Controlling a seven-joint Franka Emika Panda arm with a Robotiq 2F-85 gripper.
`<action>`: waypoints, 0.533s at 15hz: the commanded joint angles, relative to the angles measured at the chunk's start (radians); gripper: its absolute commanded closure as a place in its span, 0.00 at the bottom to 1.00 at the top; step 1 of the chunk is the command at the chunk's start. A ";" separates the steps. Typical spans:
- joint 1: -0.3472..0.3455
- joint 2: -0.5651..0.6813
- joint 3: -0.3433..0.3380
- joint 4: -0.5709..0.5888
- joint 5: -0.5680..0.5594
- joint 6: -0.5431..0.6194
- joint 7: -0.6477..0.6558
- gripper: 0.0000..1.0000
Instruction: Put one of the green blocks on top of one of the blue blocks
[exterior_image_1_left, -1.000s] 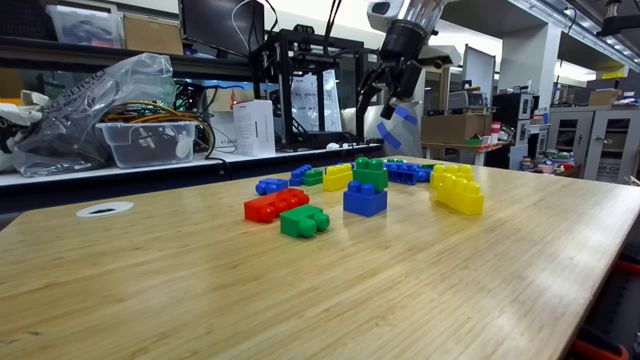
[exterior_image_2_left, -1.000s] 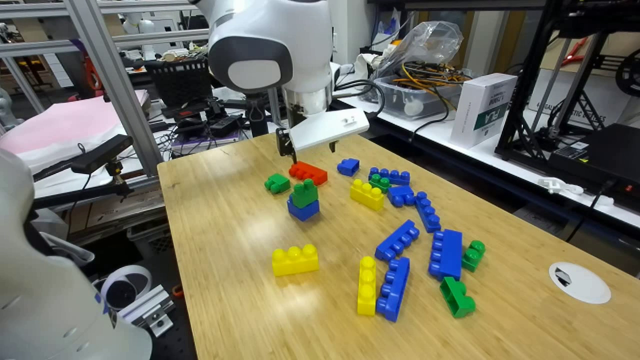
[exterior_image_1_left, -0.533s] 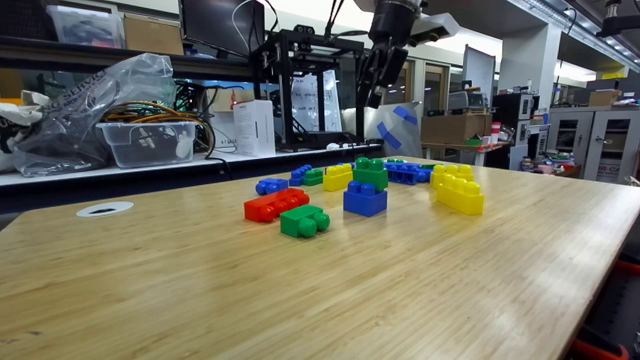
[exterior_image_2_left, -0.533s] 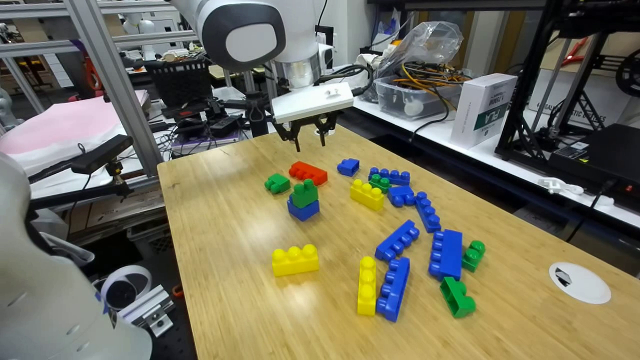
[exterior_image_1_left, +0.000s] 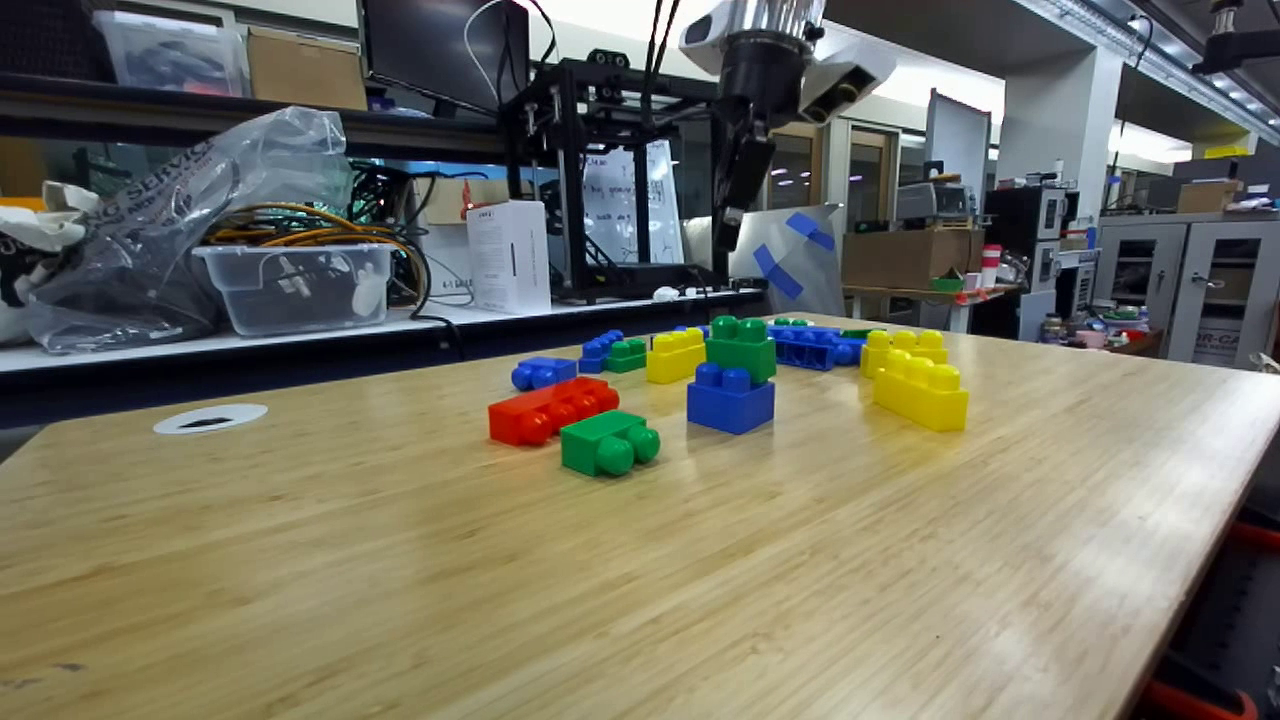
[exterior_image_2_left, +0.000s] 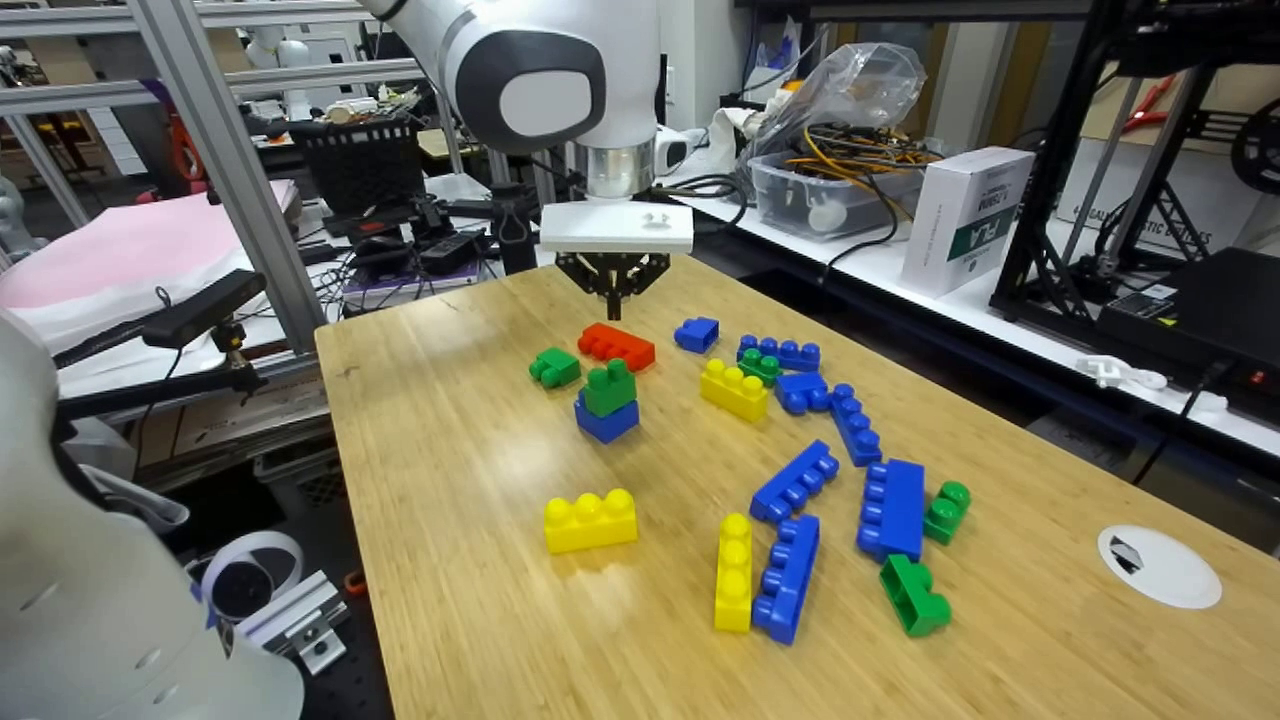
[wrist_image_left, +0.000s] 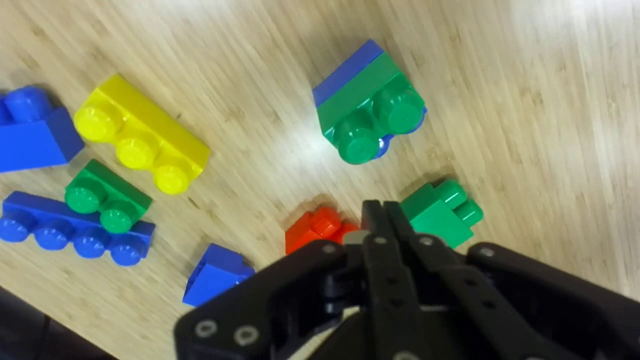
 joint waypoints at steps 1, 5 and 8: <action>-0.004 0.085 -0.009 0.070 0.013 -0.056 0.072 1.00; -0.015 0.158 0.004 0.106 0.013 -0.072 0.128 1.00; -0.020 0.198 0.013 0.123 0.005 -0.089 0.164 1.00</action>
